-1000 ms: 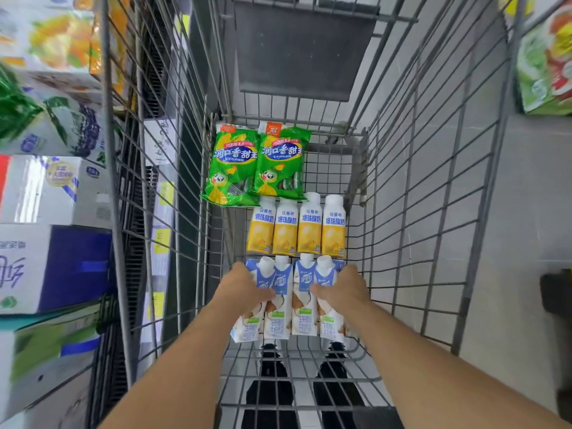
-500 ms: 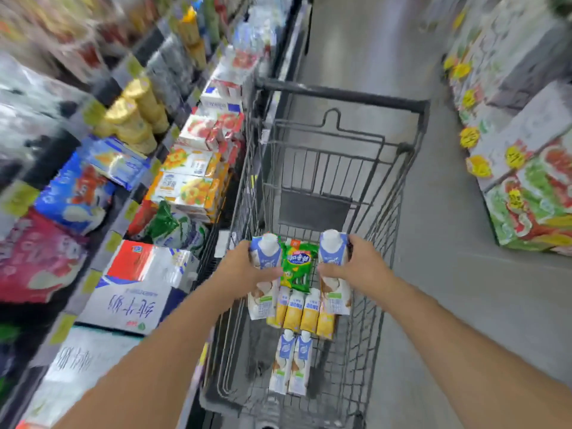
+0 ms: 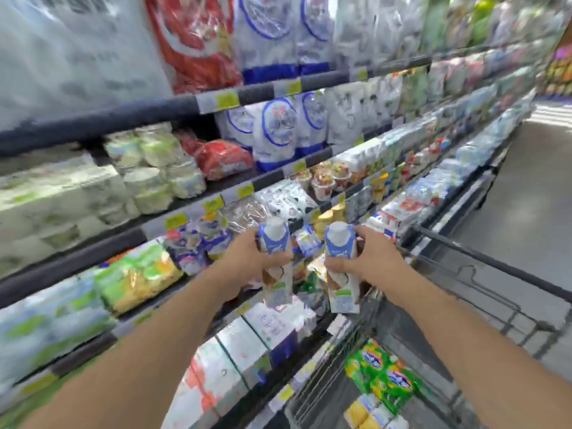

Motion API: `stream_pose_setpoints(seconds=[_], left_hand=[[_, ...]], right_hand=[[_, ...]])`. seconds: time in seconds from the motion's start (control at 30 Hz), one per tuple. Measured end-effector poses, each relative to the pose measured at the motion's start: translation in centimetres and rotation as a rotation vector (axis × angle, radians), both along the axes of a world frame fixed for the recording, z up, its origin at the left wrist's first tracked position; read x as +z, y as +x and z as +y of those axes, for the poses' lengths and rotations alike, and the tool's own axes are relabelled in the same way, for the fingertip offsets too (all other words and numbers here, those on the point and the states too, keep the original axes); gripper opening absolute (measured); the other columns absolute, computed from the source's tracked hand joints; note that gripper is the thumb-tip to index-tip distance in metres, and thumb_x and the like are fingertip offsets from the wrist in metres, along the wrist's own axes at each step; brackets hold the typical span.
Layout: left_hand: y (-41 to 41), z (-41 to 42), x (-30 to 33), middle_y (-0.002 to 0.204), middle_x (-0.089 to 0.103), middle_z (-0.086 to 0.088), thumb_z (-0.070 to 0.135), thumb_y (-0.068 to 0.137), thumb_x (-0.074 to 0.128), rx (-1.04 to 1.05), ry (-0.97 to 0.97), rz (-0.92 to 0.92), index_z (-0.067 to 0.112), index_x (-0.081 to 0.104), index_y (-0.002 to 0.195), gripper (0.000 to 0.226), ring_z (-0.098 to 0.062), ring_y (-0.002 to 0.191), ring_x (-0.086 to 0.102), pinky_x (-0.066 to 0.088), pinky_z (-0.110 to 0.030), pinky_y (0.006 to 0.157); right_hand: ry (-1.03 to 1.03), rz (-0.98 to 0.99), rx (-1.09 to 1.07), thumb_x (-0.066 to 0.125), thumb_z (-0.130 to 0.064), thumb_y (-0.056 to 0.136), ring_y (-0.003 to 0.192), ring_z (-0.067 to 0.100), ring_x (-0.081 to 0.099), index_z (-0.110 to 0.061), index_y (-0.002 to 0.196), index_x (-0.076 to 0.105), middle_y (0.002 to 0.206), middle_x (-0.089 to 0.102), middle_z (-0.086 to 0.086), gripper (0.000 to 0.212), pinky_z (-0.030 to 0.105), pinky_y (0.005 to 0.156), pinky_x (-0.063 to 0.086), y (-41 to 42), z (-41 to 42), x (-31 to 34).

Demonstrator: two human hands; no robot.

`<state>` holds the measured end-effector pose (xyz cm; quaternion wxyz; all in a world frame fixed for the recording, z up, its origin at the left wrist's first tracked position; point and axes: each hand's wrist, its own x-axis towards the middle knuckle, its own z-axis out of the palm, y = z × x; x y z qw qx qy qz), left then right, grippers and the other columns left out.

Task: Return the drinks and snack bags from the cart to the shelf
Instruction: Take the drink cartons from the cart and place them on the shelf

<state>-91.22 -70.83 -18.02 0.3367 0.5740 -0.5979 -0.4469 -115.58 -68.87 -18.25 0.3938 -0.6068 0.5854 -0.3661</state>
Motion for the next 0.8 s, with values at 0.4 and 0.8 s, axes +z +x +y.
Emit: stream_pose_setpoints(seconds=[0.4,0.8], left_hand=[[31.5,23.1,5.8,0.100,0.072,0.001,0.024,0.069,0.091,0.623,-0.144,0.047,0.021,0.063,0.113,0.053,-0.021,0.089,0.069,0.057,-0.040,0.079],[58.2,54.0,7.1,0.102,0.068,0.010,0.026,0.075,0.086,1.033,-0.189,0.012,0.029,0.057,0.117,0.050,-0.003,0.083,0.066,0.051,-0.015,0.058]], right_hand=[[-0.089,-0.043,0.607,0.090,-0.029,0.069,0.089,0.010,0.067,-0.018,0.111,0.063,0.101,0.071,-0.004,0.051,0.021,0.066,0.051,34.6,8.8,7.2],[-0.131,-0.090,1.109,0.090,-0.036,0.067,0.096,0.016,0.069,-0.019,0.115,0.066,0.107,0.073,-0.002,0.056,0.029,0.076,0.053,70.9,32.3,8.1]])
